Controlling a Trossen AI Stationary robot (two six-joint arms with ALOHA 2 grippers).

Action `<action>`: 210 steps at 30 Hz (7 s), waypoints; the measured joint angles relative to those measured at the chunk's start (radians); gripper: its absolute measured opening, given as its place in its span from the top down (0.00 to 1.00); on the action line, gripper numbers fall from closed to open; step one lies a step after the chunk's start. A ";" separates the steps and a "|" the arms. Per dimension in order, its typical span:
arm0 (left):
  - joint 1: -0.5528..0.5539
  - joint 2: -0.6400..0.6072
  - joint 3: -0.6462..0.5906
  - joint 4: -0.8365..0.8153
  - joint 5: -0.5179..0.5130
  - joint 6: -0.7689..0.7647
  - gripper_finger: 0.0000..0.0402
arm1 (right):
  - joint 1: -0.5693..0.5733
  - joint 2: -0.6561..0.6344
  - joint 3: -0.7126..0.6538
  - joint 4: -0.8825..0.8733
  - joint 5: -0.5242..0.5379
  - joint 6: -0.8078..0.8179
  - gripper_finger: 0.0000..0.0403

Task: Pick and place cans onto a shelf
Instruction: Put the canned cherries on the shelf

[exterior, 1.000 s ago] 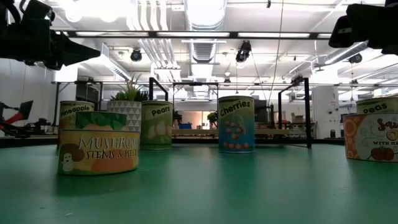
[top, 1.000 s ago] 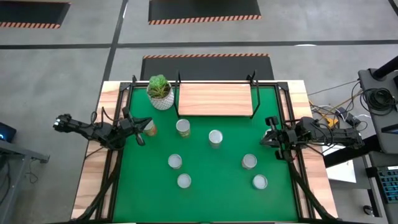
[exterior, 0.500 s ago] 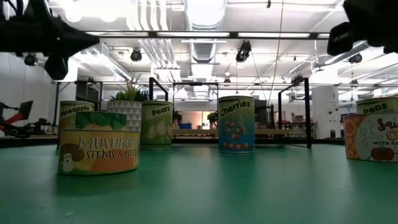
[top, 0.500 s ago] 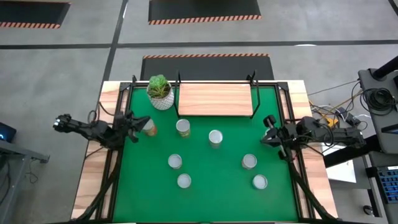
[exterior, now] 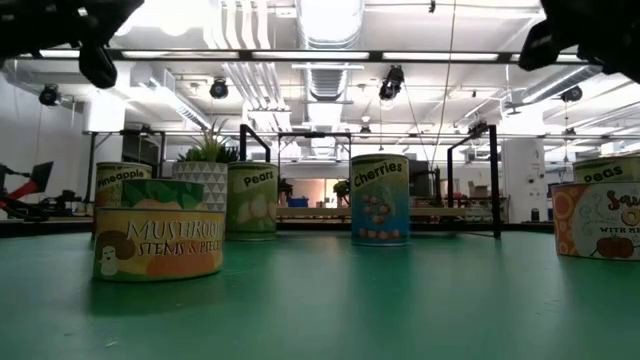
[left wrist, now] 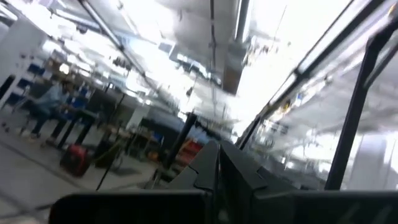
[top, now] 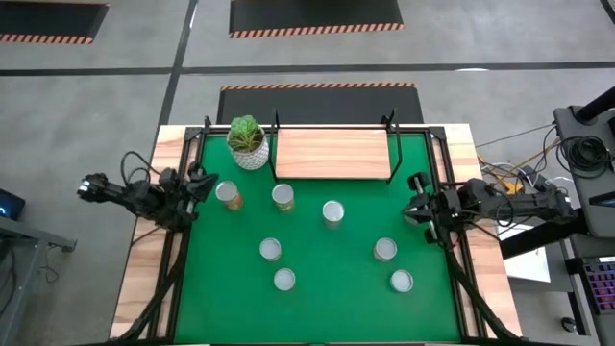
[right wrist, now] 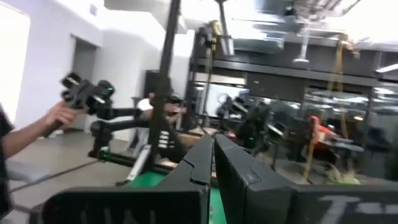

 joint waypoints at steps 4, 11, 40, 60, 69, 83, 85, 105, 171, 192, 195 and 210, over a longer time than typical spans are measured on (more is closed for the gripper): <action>0.004 0.053 0.000 0.163 -0.004 0.042 1.00 | 0.000 0.055 0.015 0.010 0.288 0.179 0.98; 0.006 0.147 0.000 0.300 -0.026 0.248 1.00 | -0.003 0.229 0.214 -0.158 0.561 0.185 0.98; 0.005 0.570 0.511 -0.537 0.022 0.175 1.00 | 0.017 0.849 0.881 -0.982 0.350 0.030 0.98; 0.005 0.580 0.511 -0.535 -0.056 0.175 1.00 | 0.048 1.127 0.971 -0.914 0.358 0.084 0.98; 0.005 0.582 0.511 -0.534 -0.056 0.175 1.00 | 0.048 1.248 1.183 -1.117 0.359 0.059 0.94; 0.005 0.585 0.511 -0.535 -0.055 0.144 1.00 | 0.048 1.301 1.289 -1.252 0.354 0.033 0.37; 0.005 0.587 0.511 -0.535 -0.055 0.142 1.00 | 0.048 1.287 1.291 -1.308 0.313 0.040 0.28; 0.005 0.617 0.511 -0.535 -0.055 0.134 1.00 | 0.052 1.210 1.029 -1.223 0.309 0.198 0.13; 0.005 0.630 0.511 -0.534 -0.057 0.134 1.00 | -0.241 1.198 1.133 -0.837 0.243 -0.052 0.36; 0.005 0.629 0.511 -0.535 -0.057 0.135 1.00 | -0.379 1.300 1.079 -0.628 0.219 -0.094 0.35; 0.005 0.630 0.511 -0.535 -0.057 0.135 1.00 | -0.379 1.298 1.078 -0.628 0.220 -0.093 0.34; 0.005 0.630 0.512 -0.535 -0.057 0.135 1.00 | -0.399 1.284 1.136 -0.853 0.231 -0.105 0.32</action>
